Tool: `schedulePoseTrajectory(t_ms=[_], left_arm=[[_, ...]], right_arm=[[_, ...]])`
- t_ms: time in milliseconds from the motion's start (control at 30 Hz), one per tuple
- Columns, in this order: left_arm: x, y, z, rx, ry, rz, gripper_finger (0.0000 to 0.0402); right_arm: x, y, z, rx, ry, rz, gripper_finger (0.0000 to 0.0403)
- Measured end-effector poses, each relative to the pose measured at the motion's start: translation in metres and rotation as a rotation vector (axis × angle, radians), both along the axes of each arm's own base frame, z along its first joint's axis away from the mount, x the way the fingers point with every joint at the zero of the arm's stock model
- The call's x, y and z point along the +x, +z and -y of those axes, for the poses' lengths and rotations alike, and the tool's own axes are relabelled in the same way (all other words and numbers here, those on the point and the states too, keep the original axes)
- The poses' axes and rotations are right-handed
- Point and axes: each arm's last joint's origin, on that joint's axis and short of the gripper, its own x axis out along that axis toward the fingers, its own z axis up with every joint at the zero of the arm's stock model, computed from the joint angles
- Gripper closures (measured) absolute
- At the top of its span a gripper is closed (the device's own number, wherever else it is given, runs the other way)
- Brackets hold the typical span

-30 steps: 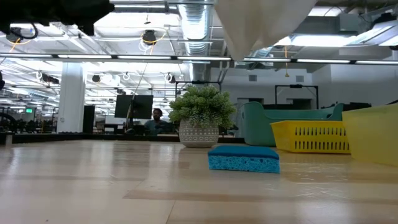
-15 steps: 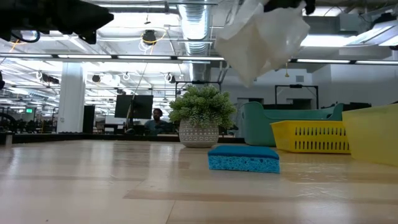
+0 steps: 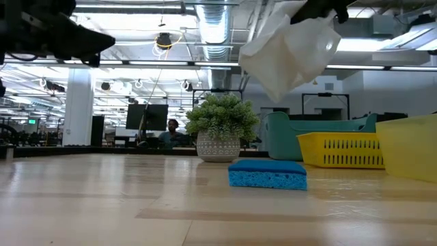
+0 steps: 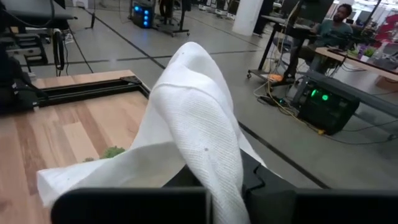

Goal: Pick & Place Kitchen Items
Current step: Put the white towel into the green bin

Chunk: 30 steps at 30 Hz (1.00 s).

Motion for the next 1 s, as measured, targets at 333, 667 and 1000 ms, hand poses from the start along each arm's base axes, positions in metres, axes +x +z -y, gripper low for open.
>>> schedulePoseTrajectory(t_ms=[333, 667, 1000], left_arm=[[-0.018, -0.012, -0.003, -0.046, 0.029, -0.031, 0.04], [-0.012, -0.024, -0.002, -0.082, 0.002, 0.019, 0.04], [-0.009, -0.027, -0.002, -0.047, 0.005, -0.018, 0.04]], right_arm=[[0.0, 0.0, 0.0, -0.001, 0.0, -0.005, 0.04], [-0.003, -0.002, 0.006, 0.019, -0.037, -0.011, 0.04], [-0.006, -0.003, 0.023, 0.035, -0.125, -0.013, 0.04]])
